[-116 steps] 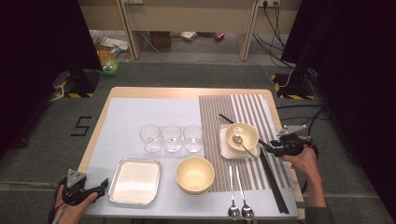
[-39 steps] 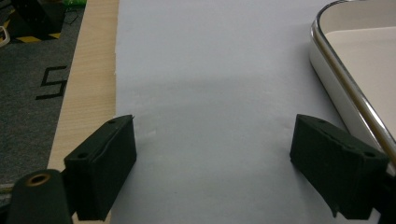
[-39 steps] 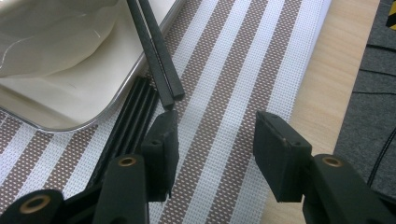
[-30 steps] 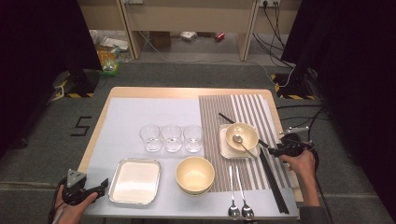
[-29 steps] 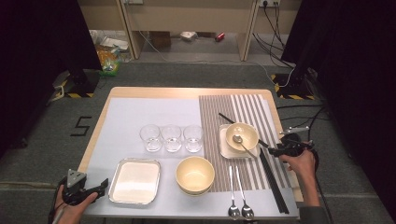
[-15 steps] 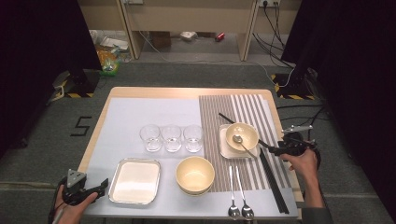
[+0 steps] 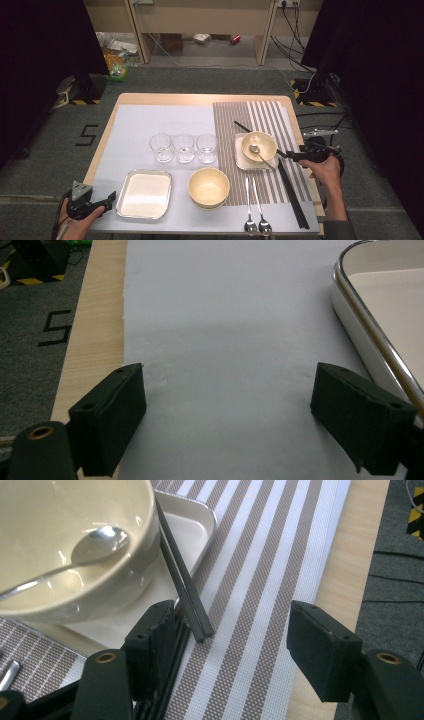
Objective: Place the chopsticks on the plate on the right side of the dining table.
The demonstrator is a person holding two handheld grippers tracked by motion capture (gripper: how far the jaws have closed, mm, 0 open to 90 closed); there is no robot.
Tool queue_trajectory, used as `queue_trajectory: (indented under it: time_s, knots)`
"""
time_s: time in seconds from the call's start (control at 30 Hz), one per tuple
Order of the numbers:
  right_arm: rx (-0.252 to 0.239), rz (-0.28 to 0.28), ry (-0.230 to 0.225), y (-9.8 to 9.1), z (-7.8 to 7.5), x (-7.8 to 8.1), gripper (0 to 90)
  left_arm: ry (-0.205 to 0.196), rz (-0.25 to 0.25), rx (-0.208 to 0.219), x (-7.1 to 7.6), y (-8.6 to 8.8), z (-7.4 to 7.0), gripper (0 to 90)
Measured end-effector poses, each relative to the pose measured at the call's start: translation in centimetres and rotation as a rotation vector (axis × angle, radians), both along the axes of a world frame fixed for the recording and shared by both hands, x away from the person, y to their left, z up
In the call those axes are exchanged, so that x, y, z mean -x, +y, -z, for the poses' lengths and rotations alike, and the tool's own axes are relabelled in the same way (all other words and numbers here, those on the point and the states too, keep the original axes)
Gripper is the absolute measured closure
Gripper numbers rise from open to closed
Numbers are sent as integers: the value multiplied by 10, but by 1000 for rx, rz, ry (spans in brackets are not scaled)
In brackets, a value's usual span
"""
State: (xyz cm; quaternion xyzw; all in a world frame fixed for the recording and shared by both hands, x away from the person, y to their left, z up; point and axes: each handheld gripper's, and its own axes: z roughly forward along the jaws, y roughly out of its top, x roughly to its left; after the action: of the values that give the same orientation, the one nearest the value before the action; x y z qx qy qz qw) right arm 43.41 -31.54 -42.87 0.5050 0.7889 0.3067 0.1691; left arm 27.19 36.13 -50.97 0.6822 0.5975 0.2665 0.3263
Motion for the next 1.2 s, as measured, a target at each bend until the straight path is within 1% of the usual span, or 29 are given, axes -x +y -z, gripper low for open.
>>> queue_trajectory:
  time_s: [0.07,0.23,0.4,0.57,0.83,1.0,1.07,1.2]
  knots:
    - [-3,3,-10,2,-4,-2,335,0,0,0,0,0,0,134]
    - [1,12,-30,6,-19,-7,334,0,0,0,0,0,0,134]
    - [2,4,-41,12,-32,-15,332,1,0,1,0,0,0,134]
    - [-9,-15,-48,25,-39,-23,330,1,0,1,0,0,0,134]
    - [0,-37,-53,46,-47,-34,320,2,1,1,0,0,0,133]
    - [1,-50,-49,56,-48,-40,312,3,1,0,0,0,0,132]
    - [0,-50,-41,60,-48,-41,310,1,1,1,0,0,0,133]
    - [6,-56,-41,65,-48,-46,307,1,0,1,0,0,0,133]
